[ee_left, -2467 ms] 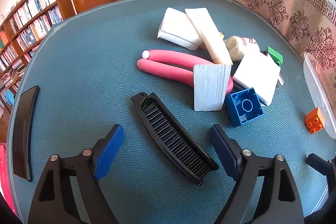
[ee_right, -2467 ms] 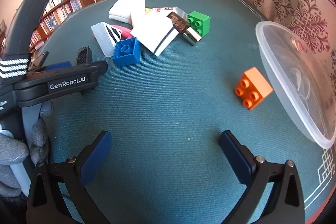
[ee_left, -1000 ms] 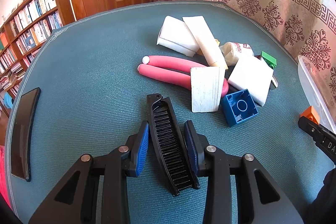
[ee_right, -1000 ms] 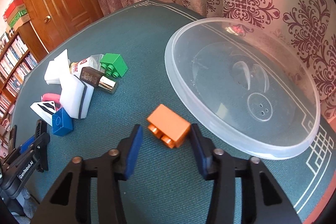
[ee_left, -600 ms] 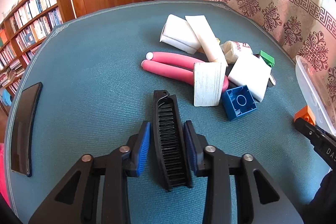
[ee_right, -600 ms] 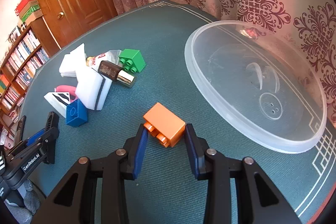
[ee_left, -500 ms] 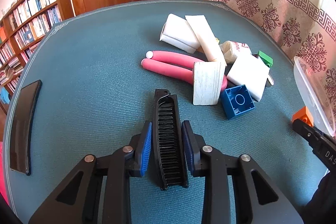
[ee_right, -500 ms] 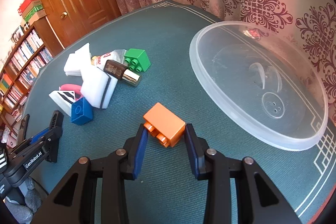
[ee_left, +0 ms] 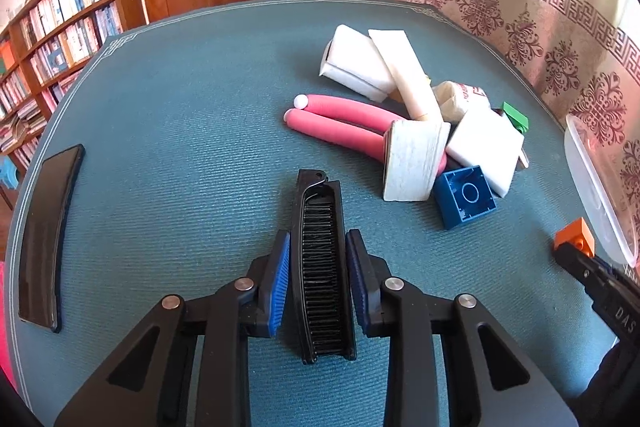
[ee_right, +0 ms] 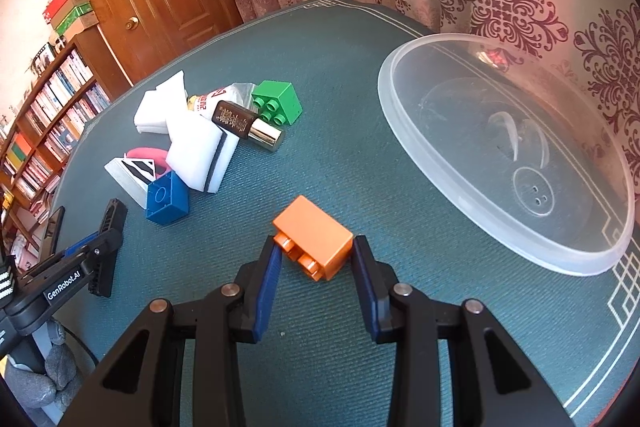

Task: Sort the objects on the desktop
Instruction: 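Carry the comb in the left tool and brick in the right tool to the clear bowl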

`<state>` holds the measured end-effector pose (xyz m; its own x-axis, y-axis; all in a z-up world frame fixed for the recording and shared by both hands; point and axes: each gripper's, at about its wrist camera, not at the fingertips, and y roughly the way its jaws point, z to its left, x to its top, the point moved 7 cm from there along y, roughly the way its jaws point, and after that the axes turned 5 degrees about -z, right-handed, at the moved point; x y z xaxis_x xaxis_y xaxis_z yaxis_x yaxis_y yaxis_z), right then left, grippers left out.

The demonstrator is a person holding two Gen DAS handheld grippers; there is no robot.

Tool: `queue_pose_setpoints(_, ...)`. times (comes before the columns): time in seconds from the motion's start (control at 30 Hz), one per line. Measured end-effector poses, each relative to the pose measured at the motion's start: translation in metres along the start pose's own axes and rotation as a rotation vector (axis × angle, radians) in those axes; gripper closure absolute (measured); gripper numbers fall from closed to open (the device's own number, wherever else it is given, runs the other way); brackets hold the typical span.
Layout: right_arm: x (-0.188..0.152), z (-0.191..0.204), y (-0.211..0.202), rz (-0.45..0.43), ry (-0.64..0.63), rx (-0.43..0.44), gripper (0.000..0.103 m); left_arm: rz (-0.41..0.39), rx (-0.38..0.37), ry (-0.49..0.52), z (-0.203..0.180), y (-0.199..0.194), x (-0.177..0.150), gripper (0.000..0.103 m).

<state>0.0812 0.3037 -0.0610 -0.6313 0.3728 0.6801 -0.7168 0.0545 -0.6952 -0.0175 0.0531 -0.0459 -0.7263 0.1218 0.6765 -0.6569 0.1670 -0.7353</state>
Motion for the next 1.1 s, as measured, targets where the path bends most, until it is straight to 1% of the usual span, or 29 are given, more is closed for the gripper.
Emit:
queue_pose_setpoints(0.03, 0.0, 0.0, 0.0, -0.001, -0.001, 0.003, 0.063, 0.001, 0.006, 0.004, -0.001, 0.0, 0.001, 0.073)
queue_pose_setpoints(0.07, -0.001, 0.001, -0.001, -0.001, -0.002, 0.005, 0.063, 0.001, -0.04, 0.061, -0.005, 0.0, 0.0, 0.073)
queue_pose_setpoints(0.1, -0.001, 0.001, -0.002, -0.003, -0.004, 0.01, 0.063, -0.001, -0.041, 0.075, -0.006, 0.001, 0.0, 0.073)
queue_pose_setpoints(0.27, 0.0, 0.005, -0.01, -0.014, -0.019, 0.038, 0.063, -0.02, -0.048, 0.066, -0.005, -0.004, -0.003, 0.074)
queue_pose_setpoints(0.37, 0.0, 0.008, -0.014, -0.02, -0.03, 0.044, 0.063, -0.057, -0.027, 0.094, -0.006, -0.012, 0.001, 0.074)
queue_pose_setpoints(0.4, 0.001, 0.008, -0.016, -0.023, -0.032, 0.046, 0.063, -0.067, -0.031, 0.1, -0.008, -0.015, 0.002, 0.074)
queue_pose_setpoints(0.63, 0.014, 0.004, -0.042, -0.095, -0.03, 0.052, 0.063, -0.11, -0.103, 0.125, -0.028, -0.038, 0.011, 0.074)
queue_pose_setpoints(0.73, 0.021, -0.009, -0.051, -0.122, -0.008, 0.036, 0.063, -0.118, -0.13, 0.14, -0.037, -0.045, 0.012, 0.074)
queue_pose_setpoints(0.9, 0.032, -0.046, -0.06, -0.153, 0.061, -0.022, 0.063, -0.111, -0.158, 0.166, -0.055, -0.047, 0.011, 0.074)
queue_pose_setpoints(1.1, 0.039, -0.09, -0.061, -0.159, 0.136, -0.095, 0.063, -0.089, -0.196, 0.191, -0.08, -0.046, 0.007, 0.074)
